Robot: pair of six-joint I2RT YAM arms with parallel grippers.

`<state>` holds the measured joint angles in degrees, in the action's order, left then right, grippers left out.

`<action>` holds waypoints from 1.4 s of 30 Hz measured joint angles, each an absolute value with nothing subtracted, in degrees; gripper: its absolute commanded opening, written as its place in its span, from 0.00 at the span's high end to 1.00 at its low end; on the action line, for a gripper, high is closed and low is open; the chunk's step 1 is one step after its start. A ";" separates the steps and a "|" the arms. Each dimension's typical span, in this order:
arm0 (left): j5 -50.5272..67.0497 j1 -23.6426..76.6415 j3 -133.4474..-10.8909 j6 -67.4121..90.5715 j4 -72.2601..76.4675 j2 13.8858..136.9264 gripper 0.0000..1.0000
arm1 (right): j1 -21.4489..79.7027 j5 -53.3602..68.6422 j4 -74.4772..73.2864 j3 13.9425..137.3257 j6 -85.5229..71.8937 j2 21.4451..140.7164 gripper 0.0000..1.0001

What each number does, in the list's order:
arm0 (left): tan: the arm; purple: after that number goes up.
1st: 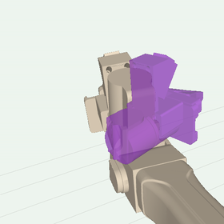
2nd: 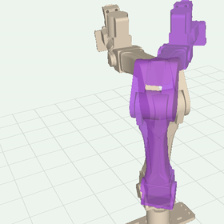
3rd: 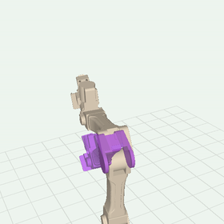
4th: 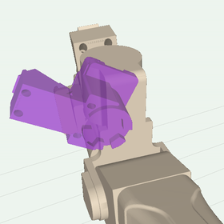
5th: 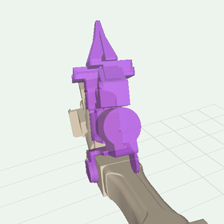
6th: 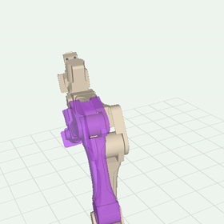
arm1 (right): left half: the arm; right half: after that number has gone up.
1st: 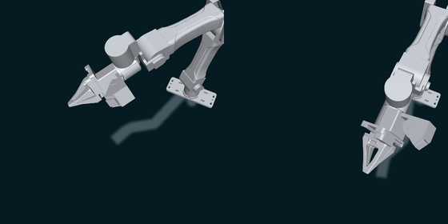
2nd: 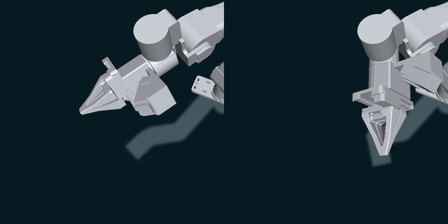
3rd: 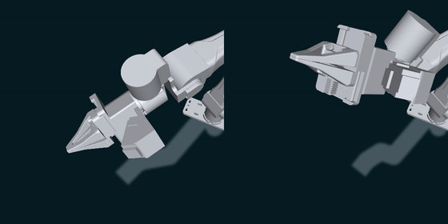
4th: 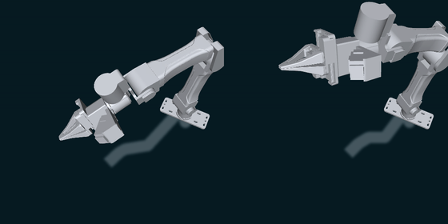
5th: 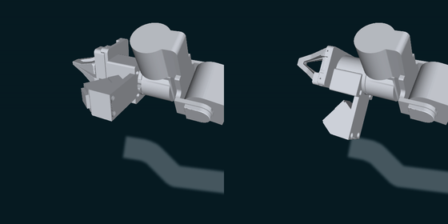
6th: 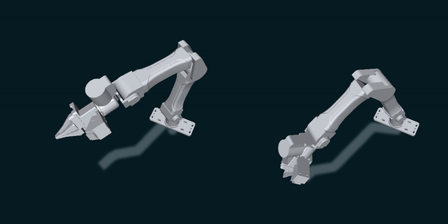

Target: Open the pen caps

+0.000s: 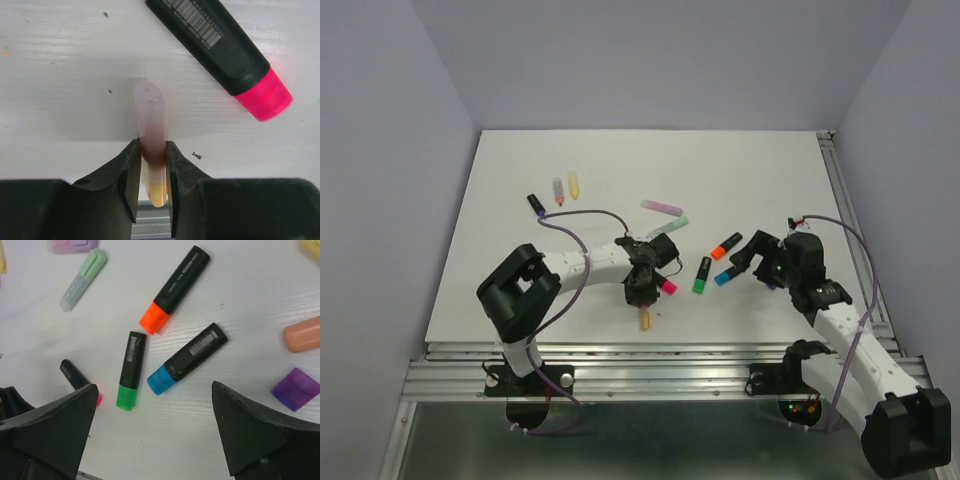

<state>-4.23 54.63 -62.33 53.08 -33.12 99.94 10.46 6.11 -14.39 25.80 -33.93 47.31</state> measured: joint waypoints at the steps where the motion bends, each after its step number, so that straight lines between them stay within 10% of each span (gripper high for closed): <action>1: -5.15 54.63 -62.33 53.23 -33.85 99.44 1.00 | 10.46 8.10 -13.54 25.54 -33.63 46.78 0.00; 14: -15.03 48.12 -64.07 55.48 -26.28 85.41 1.00 | 14.35 35.75 -0.80 23.59 -31.55 46.06 0.00; 23: -17.91 47.37 -79.79 60.01 -27.03 92.47 1.00 | 38.20 24.36 -0.78 34.22 -25.02 59.09 0.00; 42: -13.37 47.18 -73.71 64.38 -24.32 88.16 1.00 | 39.86 12.45 10.22 42.00 -20.99 74.76 0.14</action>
